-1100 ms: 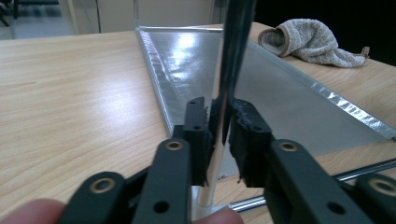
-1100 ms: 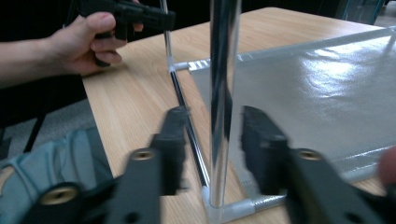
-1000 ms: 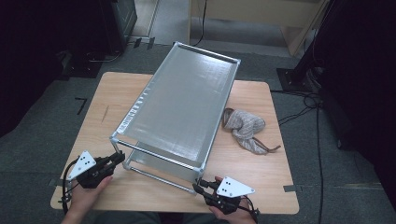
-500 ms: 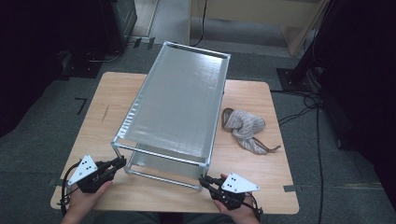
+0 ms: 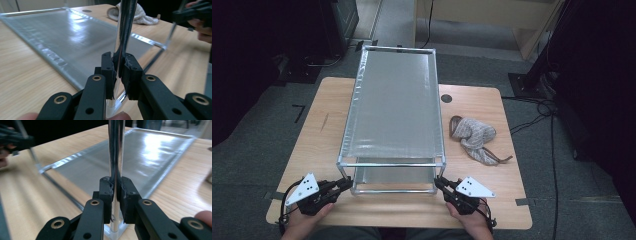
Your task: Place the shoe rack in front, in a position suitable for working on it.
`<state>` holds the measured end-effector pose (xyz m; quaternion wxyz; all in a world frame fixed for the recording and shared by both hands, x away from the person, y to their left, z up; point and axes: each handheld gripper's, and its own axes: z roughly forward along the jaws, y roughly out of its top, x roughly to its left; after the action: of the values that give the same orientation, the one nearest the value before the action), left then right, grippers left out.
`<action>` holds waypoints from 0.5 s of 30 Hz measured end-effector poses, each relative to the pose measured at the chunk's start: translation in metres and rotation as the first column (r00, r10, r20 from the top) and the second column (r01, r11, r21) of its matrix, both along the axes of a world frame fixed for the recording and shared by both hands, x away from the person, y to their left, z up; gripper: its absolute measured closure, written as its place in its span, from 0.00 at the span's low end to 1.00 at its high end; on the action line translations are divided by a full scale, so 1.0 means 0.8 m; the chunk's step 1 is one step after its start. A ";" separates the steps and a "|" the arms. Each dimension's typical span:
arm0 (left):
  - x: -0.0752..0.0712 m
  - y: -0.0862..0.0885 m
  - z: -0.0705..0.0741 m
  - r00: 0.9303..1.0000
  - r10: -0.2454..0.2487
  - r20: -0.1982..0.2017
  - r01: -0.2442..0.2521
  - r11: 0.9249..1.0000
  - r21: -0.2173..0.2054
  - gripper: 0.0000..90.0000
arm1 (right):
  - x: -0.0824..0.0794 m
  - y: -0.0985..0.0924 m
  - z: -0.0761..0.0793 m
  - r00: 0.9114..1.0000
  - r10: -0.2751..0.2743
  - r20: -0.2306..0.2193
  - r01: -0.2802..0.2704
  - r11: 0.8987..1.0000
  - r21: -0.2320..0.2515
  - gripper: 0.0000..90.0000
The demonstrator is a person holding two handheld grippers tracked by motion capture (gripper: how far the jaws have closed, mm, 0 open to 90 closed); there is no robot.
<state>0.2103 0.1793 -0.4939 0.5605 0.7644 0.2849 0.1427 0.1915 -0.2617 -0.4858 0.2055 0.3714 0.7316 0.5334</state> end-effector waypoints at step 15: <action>-0.017 -0.036 0.001 0.989 -0.144 -0.029 0.144 0.990 -0.016 0.89 | 0.045 -0.013 -0.004 0.984 -0.177 0.008 0.176 0.984 0.011 0.91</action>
<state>0.1969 0.1506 -0.4929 0.5703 0.7810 0.2385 0.0884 0.2272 -0.2725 -0.4889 0.2536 0.4332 0.6922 0.5185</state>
